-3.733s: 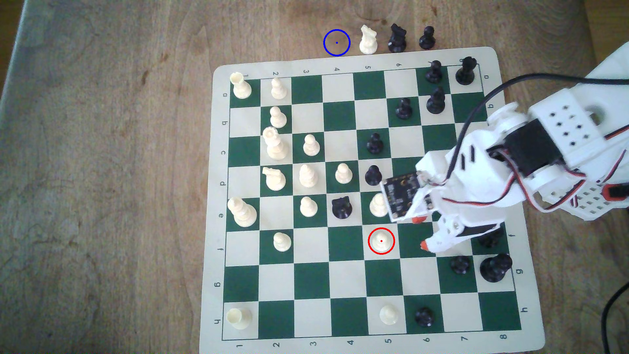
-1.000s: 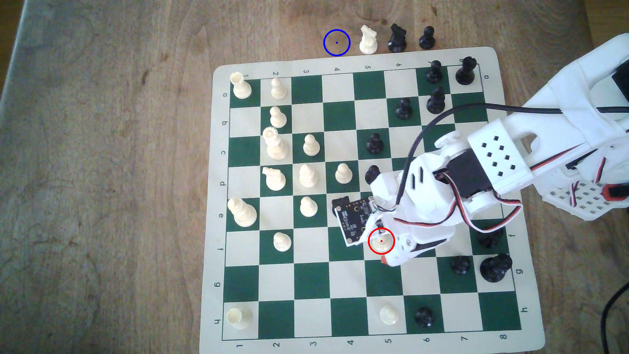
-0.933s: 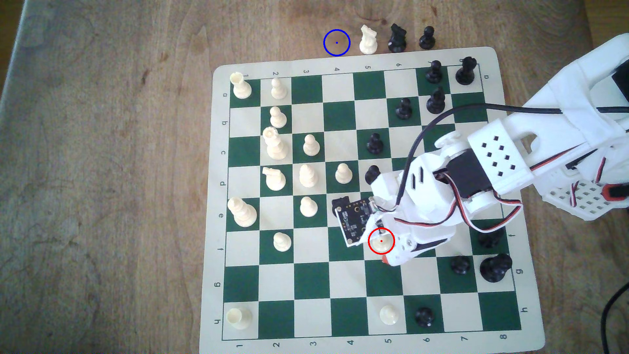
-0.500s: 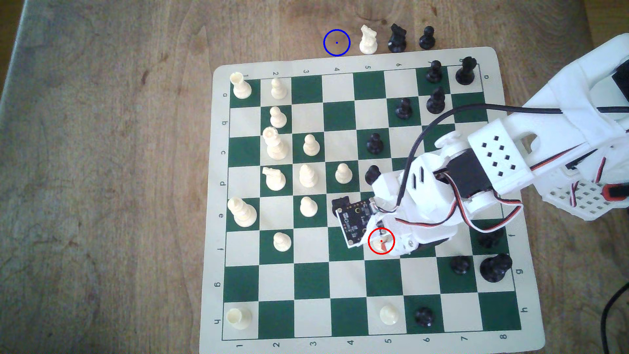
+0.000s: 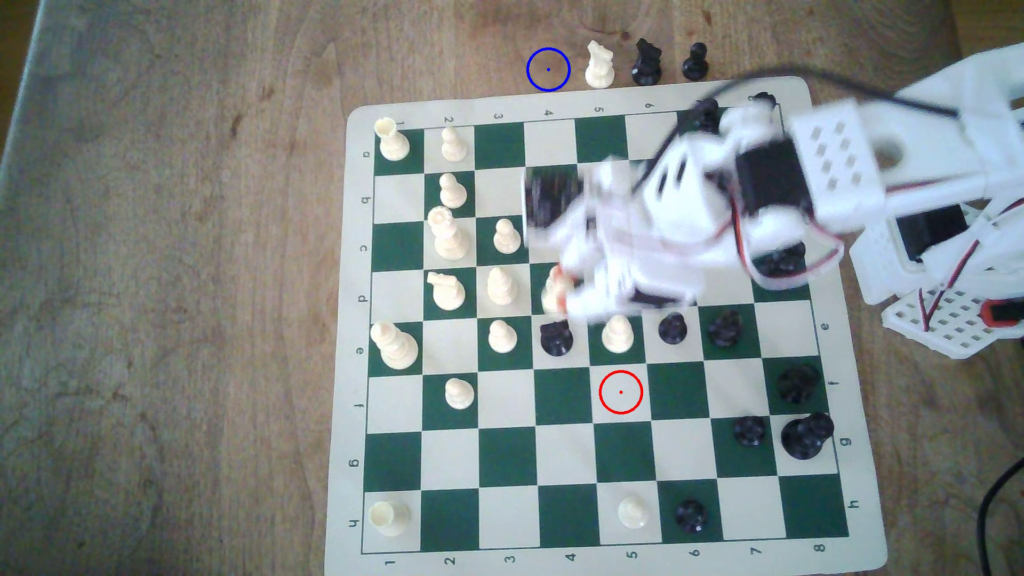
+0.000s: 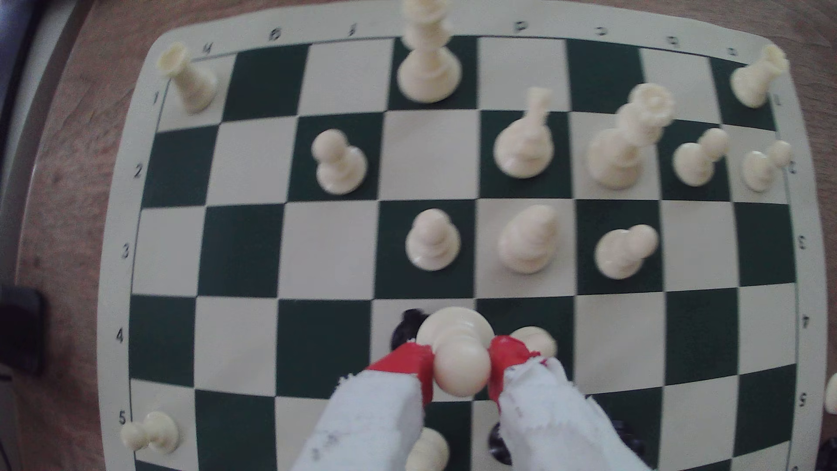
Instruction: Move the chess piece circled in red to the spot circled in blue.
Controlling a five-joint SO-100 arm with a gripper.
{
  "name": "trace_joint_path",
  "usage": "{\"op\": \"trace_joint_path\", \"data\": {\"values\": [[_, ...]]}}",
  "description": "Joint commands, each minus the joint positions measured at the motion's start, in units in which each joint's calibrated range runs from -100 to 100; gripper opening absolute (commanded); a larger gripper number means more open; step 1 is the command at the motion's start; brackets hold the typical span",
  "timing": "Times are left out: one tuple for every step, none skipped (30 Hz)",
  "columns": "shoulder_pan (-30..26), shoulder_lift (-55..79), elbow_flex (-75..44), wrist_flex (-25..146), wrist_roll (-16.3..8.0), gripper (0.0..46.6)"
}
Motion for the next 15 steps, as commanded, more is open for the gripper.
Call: {"op": "trace_joint_path", "data": {"values": [[5.5, -6.6, -7.8, 4.0, 0.5, 0.3], [6.4, -6.8, -8.1, 4.5, 0.7, 0.3], [8.6, -7.1, -8.4, 5.4, 1.1, 0.3], [9.6, -7.1, -8.8, 5.7, 1.2, 0.3], [10.7, -7.1, -8.9, 5.8, 1.3, 0.3], [12.0, -7.1, -8.9, 5.8, 1.5, 0.3], [13.9, -7.1, -8.9, 6.0, 1.8, 0.3], [14.9, -7.0, -8.6, 6.1, 2.0, 0.3], [15.7, -7.0, -8.3, 6.1, 2.2, 0.3], [16.6, -6.8, -7.9, 6.1, 2.3, 0.3], [18.1, -6.5, -7.0, 5.8, 2.6, 0.3], [18.6, -6.5, -6.4, 5.7, 2.7, 0.3], [19.1, -6.4, -6.0, 5.7, 2.7, 0.3], [19.5, -6.4, -5.4, 5.7, 2.9, 0.3], [19.9, -6.4, -5.0, 5.7, 3.0, 0.3]]}}
